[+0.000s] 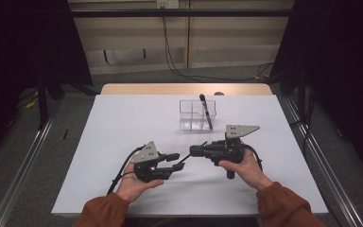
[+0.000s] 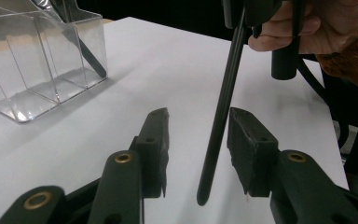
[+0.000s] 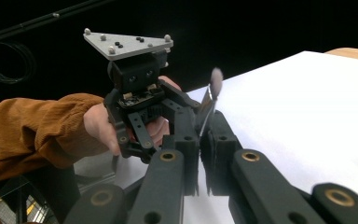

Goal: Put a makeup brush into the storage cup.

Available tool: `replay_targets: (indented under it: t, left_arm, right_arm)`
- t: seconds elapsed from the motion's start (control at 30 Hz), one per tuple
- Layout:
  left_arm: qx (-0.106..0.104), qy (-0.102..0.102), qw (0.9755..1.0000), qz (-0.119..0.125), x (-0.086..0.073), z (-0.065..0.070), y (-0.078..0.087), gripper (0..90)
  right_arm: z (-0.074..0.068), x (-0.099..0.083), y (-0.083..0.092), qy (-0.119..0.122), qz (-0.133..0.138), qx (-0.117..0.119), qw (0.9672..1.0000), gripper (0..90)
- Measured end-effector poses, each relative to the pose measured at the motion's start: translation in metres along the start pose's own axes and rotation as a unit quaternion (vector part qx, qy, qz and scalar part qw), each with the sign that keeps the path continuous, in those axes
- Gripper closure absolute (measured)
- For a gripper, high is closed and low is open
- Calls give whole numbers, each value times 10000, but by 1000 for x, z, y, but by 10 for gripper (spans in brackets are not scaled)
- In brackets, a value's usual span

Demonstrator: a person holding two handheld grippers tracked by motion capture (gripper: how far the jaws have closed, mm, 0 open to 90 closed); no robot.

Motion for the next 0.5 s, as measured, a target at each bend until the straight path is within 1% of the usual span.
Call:
replay_targets:
  t: [0.03, 0.1, 0.17, 0.27, 0.3, 0.37, 0.4, 0.47, 0.5]
  left_arm:
    - [26, -10, 10000, 16, 0, 0, 1, 537]
    - [42, 6, 10000, 12, 0, 0, 1, 523]
    - [84, 12, 10000, 4, 0, -1, 2, 482]
    - [156, 105, 9998, 11, 1, -1, 4, 430]
    - [159, 103, 9998, 1, 1, -2, 5, 421]
    - [214, 128, 9997, 79, 2, -1, 6, 400]
    - [228, 129, 9996, 60, 2, -1, 7, 378]
    - [293, 151, 9994, 117, 3, -1, 8, 342]
    - [310, 153, 9993, 103, 3, -1, 9, 324]
  right_arm:
    - [1, 0, 0, -19, 1, 8, 10000, 862]
    - [1, 0, 1, -34, -18, -18, 10000, 862]
    - [2, 0, 1, -48, -42, -26, 10000, 862]
    - [3, 0, 3, -49, -75, -49, 9999, 862]
    - [3, 1, 3, -42, -75, -66, 9999, 862]
    - [3, 1, 4, -26, -95, -78, 9999, 862]
    - [3, 1, 4, -39, -75, -94, 9999, 862]
    - [4, 2, 5, -23, -80, -122, 9999, 862]
    - [4, 3, 6, -43, -67, -133, 9999, 862]
Point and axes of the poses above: each handheld gripper's, and its own axes: y roughly backward along the jaws, x roughly out of its top, z roughly to its right, the point moved 1 cm from there along -y, roughly forward along the jaws, and after that the axes turned 10 degrees about -x, right-handed, at the moved point
